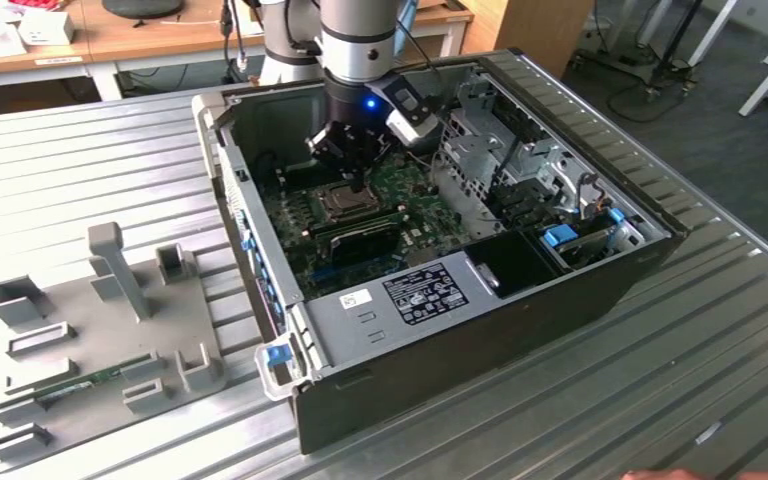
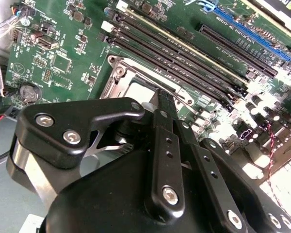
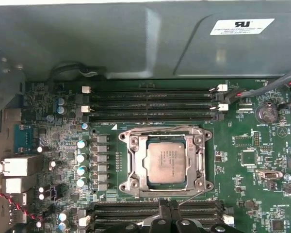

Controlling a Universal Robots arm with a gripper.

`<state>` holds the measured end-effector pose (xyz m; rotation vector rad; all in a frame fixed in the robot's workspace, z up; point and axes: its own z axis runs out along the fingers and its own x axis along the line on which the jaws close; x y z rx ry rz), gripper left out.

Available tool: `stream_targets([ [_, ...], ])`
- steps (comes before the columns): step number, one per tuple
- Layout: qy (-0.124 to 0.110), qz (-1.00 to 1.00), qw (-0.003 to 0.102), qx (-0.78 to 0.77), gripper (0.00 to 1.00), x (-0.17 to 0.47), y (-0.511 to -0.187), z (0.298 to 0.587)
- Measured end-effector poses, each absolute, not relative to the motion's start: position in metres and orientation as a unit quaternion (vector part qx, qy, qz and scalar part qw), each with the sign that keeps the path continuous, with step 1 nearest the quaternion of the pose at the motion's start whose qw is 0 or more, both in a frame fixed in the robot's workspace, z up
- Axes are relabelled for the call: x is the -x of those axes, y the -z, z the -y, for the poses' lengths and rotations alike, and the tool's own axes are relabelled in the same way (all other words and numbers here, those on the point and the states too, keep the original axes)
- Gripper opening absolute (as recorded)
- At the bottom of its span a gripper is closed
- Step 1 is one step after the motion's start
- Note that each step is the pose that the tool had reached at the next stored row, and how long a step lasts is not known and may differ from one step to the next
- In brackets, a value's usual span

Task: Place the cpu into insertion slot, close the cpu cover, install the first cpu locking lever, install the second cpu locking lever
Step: 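Install the second cpu locking lever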

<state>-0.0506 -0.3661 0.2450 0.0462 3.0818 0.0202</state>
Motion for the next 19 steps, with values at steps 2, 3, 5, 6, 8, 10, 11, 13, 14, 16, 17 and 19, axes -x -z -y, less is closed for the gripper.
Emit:
stream_targets([
  [2,-0.006,-0.999,0.03,-0.015,0.1,0.0509,-0.2442,0.3662],
  [3,-0.006,-0.999,0.03,-0.015,0.1,0.0512,-0.2438,0.3662],
  [5,-0.006,-0.999,0.03,-0.015,0.1,0.052,-0.2429,0.3663],
  [6,-0.007,-0.999,0.03,-0.015,0.1,0.0524,-0.2425,0.3664],
  [8,-0.007,-0.999,0.03,-0.015,0.1,0.0526,-0.2423,0.3671],
  [10,-0.006,-0.999,0.03,-0.015,0.1,0.0527,-0.2422,0.3682],
  [11,-0.006,-0.999,0.03,-0.015,0.1,0.0528,-0.2421,0.3687],
  [13,-0.007,-0.999,0.03,-0.015,0.1,0.0533,-0.2415,0.3691],
  [14,-0.007,-0.999,0.03,-0.015,0.1,0.054,-0.2411,0.3692],
  [16,-0.006,-0.999,0.03,-0.015,0.1,0.0553,-0.2402,0.3694],
  [17,-0.007,-0.999,0.03,-0.015,0.1,0.0561,-0.2396,0.3694],
  [19,-0.007,-0.999,0.03,-0.015,0.1,0.0587,-0.2379,0.3694],
])
